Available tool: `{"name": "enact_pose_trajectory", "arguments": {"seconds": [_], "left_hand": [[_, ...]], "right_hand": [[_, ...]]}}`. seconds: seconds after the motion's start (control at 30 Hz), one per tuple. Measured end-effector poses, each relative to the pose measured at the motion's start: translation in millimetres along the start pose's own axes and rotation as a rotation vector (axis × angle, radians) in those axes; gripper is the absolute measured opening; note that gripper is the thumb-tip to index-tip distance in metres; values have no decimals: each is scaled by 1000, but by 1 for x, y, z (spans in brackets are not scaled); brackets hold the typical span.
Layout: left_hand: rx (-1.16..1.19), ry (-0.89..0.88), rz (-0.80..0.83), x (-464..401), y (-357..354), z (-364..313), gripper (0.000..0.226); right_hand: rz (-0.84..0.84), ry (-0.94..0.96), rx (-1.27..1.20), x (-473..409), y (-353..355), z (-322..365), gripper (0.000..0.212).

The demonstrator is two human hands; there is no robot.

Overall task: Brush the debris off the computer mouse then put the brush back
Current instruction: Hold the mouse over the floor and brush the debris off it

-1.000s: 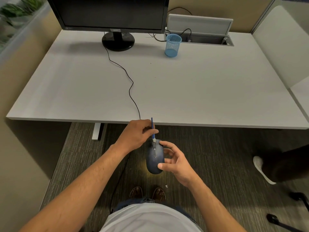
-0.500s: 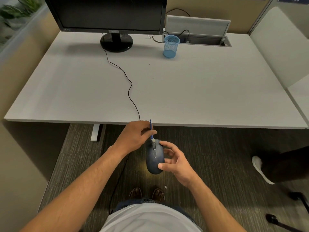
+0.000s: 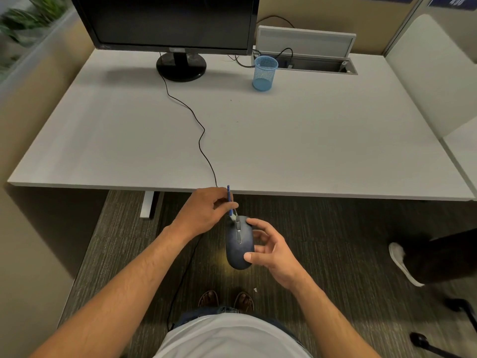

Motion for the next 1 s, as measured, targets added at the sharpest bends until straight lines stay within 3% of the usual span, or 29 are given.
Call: {"name": "enact_pose_trajectory", "arguments": {"seconds": [0.13,0.23,0.33,0.63,0.8,1.0], "left_hand": [[-93,-36,-52,3,-1,0,19],[122,-1,-104,6,2,-2,15],[232,20,-30,5,-1,-3,8],[-179,-111,-89,8,-3,-1,20],[80,-139,-176,14,1,-5,11],[216,-91,-59,16,-2,-3,14]], "right_hand": [[-4,2,7,1,0,0,76],[-8,4,-3,0,-1,-1,76],[-1,6,-10,0,-1,-2,75],[2,20,-13,1,-5,-2,77],[-4,23,-32,2,-5,-3,75],[-7,29,-36,3,-6,-3,75]]}}
Point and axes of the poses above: each hand's wrist, its own x-axis away from the middle knuckle, its own y-axis out of the back of the hand, z = x × y, the point moved 4 cm from there along -x, towards the middle knuckle, and after that the axes turned 6 degrees about z, right-handed, at the moved point
